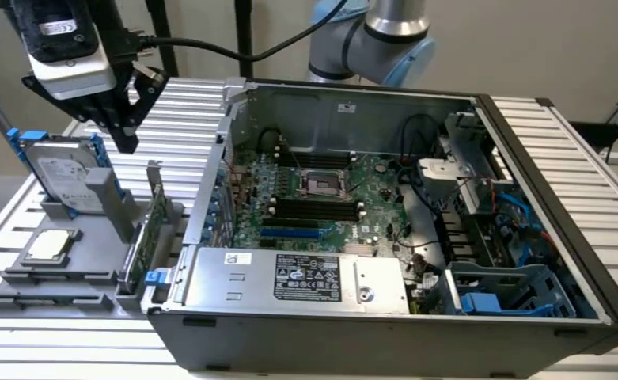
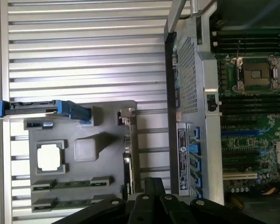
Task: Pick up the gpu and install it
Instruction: 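Reach for the gpu, then pick up the gpu and move the gpu toward the slot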
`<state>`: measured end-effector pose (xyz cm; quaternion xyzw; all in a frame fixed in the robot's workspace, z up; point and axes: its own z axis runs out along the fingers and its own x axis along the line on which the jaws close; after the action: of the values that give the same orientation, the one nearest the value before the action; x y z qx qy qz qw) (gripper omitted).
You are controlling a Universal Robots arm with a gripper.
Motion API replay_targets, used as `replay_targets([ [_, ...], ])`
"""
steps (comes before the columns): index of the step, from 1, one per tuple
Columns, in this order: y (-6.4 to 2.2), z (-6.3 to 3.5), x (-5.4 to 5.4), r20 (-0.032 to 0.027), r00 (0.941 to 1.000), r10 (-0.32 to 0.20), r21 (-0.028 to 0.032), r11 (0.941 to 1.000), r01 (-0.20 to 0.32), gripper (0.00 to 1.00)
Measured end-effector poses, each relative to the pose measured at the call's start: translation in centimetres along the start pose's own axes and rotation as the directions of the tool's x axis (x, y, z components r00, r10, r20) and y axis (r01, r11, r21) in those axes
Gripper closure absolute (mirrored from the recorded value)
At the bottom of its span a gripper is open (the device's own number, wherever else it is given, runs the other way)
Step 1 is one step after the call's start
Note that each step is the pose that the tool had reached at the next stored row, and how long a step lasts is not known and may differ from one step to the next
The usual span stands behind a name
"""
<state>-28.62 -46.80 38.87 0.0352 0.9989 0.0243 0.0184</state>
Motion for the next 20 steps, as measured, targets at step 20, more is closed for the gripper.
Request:
replay_targets([
  [20,-0.85,0.06,1.8,0.0000,1.0000,0.000,0.0000,1.0000,0.000,0.89],
])
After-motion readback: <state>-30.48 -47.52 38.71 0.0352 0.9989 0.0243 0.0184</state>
